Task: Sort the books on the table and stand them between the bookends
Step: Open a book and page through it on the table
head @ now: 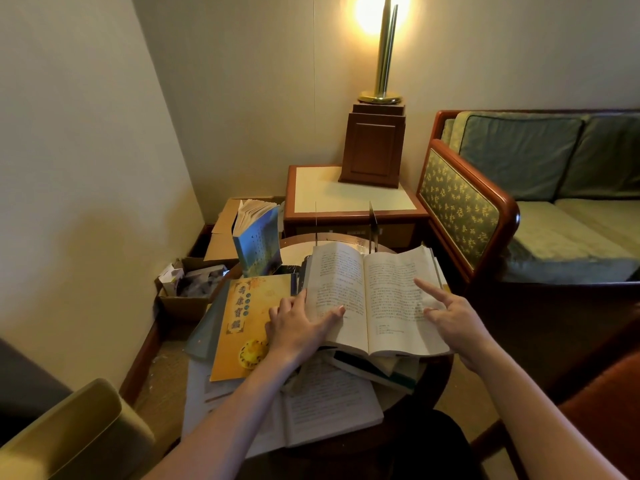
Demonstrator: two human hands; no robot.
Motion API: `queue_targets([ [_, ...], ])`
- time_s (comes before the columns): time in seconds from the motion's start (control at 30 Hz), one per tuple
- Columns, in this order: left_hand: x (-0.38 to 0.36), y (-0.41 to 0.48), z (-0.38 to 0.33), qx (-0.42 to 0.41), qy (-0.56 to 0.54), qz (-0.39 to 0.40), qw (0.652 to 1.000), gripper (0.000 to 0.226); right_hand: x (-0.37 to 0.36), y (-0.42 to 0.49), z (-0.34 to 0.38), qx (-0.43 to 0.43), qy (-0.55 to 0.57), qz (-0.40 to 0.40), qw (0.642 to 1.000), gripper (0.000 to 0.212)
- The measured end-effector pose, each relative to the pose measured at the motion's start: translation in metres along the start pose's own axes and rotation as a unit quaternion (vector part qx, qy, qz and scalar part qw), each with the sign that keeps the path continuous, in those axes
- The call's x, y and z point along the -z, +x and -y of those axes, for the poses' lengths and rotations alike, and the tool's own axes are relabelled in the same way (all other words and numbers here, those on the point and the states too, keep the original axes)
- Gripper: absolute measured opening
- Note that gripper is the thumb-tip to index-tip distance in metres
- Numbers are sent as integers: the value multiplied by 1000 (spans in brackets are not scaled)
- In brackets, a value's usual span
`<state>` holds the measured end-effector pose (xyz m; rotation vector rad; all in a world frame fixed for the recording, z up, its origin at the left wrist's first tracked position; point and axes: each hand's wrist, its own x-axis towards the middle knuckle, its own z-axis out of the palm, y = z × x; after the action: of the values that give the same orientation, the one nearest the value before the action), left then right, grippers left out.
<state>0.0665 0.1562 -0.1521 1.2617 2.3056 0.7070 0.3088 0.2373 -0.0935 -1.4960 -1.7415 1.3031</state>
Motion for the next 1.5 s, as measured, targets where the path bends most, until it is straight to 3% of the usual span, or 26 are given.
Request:
queue_targets([
  [0.3,-12,2,-15,-30,14,48,998,114,32,9,-18,0,51,-9,999,56],
  [0.57,-15,15,-27,-23,32,28,999,114,38,9,-30,-15,74,-30,997,55],
  [0.77,-1,29,-28,-32,-8,65,997,111,34,10,-29,-28,67,-28,997,55],
  [1.07,2,25,-30,-112,-117,-4,987,117,38,8,-21,-24,81,-12,996,51],
  [1.4,25,14,-59,-155,-113,12,981,97,37,0,8,2,94,1,996,49],
  [1.5,26,11,-68,-170,-113,3,979,104,31,-2,21,20,112,18,993,54],
])
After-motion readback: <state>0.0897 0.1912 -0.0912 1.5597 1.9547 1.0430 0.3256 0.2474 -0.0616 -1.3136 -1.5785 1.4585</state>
